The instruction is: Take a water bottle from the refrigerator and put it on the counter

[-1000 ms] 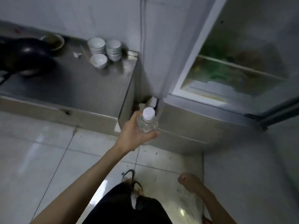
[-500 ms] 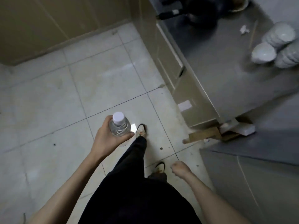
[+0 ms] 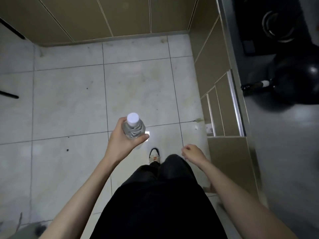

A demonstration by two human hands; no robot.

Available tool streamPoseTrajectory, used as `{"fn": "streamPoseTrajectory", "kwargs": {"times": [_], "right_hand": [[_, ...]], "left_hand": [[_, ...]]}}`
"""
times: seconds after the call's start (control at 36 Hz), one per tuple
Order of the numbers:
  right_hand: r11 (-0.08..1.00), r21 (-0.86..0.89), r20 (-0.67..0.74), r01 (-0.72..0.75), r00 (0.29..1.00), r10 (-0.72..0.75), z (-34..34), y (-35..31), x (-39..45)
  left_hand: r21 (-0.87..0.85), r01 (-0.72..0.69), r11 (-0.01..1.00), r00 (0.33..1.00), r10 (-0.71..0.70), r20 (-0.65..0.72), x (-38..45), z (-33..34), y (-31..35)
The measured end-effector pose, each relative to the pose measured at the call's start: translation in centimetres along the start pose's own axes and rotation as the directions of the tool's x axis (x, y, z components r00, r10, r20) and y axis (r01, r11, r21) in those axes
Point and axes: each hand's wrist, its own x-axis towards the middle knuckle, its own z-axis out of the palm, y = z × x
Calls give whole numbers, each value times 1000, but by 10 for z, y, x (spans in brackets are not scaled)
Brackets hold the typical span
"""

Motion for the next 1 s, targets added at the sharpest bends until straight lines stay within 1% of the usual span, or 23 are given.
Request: {"fn": "streamPoseTrajectory", "kwargs": {"times": [0.14,0.25,0.31,0.36,0.42,0.47,0.53,0.67,0.75,0.81,0.89,0.94,1.0], "right_hand": [[988,-65,38,-142,989,145,-47,-16,32],[960,-72,81,-271,958,276,-91,-26,69],[942,-80,116,-327,935,335,-115,-39,93],[933,-81,132,-351,924,359,-142,-64,122],[942,-75,148,-326,931,334,-168,-102,151],[953,-16,153,-302,941,300,-195,-153,179],[962,41,118,-270,957,263,-221,-209,203],[996,73,64,-57,997,52,-286,-363,261],[994,88,30,68,997,-71,-321,-447,299],[987,104,7,124,992,-126,-341,-493,327],[982,133,-17,138,990,-137,-370,-543,368],[987,128,-24,97,995,-94,-388,-559,387],[991,130,-40,22,999,-17,-407,-565,402]], "left_hand": [[-26,-59,998,998,59,11,95,-10,72],[-35,-73,997,997,73,16,176,-12,116],[-33,-70,997,997,71,22,216,-11,136],[-23,-66,998,998,67,19,255,-12,156],[-10,-60,998,998,60,15,290,-15,176],[6,-58,998,998,58,10,323,-22,198],[7,-50,999,999,50,-5,352,-30,220],[-24,1,1000,999,-2,-40,431,-54,267],[-25,12,1000,998,-14,-58,487,-64,289],[-4,19,1000,997,-19,-74,529,-68,304],[30,26,999,998,-24,-54,597,-69,326],[57,9,998,1000,-8,-29,642,-69,343],[88,-21,996,1000,22,-12,685,-68,364]]}}
